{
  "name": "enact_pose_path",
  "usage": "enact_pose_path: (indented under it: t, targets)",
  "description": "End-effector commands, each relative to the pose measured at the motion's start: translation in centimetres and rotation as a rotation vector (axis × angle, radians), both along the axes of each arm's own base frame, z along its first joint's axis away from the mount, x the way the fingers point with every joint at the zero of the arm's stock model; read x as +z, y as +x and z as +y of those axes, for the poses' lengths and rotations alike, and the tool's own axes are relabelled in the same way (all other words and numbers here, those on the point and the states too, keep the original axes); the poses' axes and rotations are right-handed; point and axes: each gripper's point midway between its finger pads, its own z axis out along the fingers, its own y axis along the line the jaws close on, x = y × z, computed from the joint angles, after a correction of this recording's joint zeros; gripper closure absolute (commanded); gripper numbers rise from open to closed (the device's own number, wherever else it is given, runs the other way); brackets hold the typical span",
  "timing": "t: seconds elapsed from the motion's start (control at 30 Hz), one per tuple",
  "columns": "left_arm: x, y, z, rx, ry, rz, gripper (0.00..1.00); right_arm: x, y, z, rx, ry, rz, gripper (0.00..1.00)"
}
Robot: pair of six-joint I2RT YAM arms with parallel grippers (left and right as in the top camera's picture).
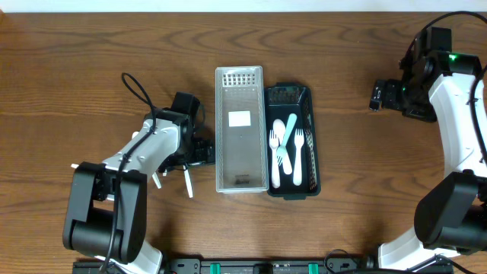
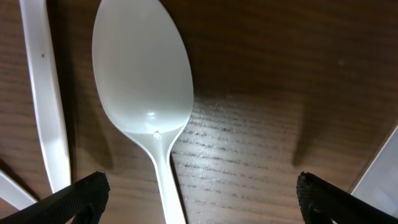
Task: Pack container
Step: 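Lower the left gripper onto a white spoon and grasp it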
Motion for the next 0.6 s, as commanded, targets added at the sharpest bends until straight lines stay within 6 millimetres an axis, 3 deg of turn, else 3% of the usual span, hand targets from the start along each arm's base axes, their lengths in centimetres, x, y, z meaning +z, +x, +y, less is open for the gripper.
enact_pose_path:
  t: [0.0,0.57]
  targets:
    - [-0.41,-0.33,0.00,0.010,0.000,0.013,0.02,-0.39,0.02,0.45,0.026,0.006,0.010,0.01]
    - [-1.41,-0.61,0.07,0.015,0.004,0.031,0.02,-0.40,-0.03,0.45,0.027,0.007,0.012,0.01]
